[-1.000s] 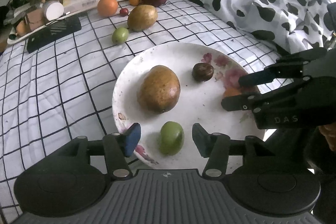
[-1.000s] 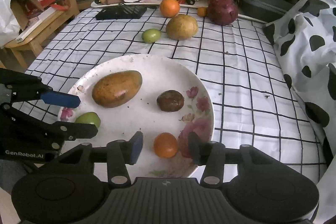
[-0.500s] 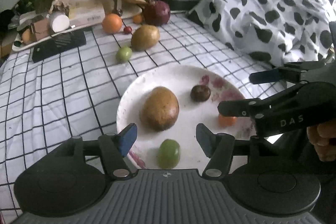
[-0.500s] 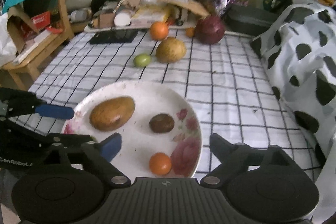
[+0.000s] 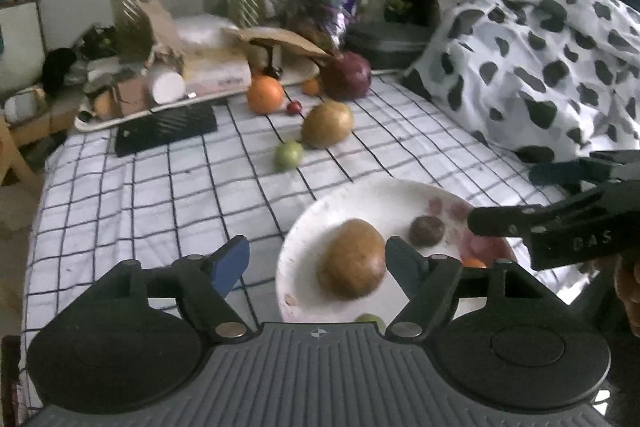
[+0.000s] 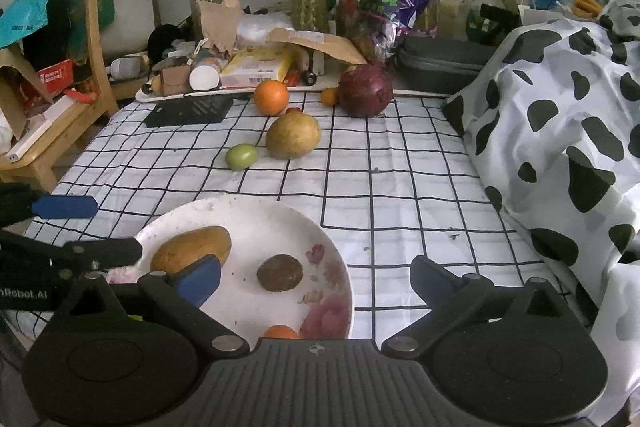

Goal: Organize fruits

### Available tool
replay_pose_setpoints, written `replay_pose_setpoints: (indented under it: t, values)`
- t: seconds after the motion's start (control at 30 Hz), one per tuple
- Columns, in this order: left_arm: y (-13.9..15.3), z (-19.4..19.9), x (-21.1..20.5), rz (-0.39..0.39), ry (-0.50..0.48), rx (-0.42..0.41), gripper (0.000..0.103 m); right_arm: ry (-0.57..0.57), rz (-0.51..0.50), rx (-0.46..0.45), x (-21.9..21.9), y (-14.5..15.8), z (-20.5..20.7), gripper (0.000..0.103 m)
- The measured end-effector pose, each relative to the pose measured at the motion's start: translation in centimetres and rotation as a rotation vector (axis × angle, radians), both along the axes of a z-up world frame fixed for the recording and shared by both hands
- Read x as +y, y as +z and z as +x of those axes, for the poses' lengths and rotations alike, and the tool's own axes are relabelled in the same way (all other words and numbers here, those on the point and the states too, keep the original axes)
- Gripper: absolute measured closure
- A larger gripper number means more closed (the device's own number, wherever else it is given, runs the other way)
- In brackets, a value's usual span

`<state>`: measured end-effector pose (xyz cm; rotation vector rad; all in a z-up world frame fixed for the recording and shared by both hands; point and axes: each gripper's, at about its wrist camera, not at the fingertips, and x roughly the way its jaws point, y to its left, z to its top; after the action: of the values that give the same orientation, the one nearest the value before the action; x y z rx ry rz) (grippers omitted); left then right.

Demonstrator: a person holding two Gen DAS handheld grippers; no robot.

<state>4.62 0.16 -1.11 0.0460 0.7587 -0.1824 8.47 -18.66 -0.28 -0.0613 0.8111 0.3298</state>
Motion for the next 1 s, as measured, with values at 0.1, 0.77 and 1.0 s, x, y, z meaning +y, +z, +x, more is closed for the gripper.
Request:
replay_pose_setpoints:
  t: [0.1, 0.77, 1.0]
  values:
    - [0.1, 0.3, 0.4, 0.008, 0.031, -0.007, 0.027, -0.008, 0.004, -0.004, -0.2, 0.1, 0.1, 0.003]
    - [0.8, 2.8, 1.2, 0.113, 0.042, -0.073, 0.004, -0.064, -0.010, -0.014, -0.5, -0.1, 2.6, 0.002]
    - [0.8, 4.6, 1.6, 0.121, -0.009, -0.136, 0.000, -0.070, -0.038, -0.024, -0.3, -0.4, 4.6, 0.002]
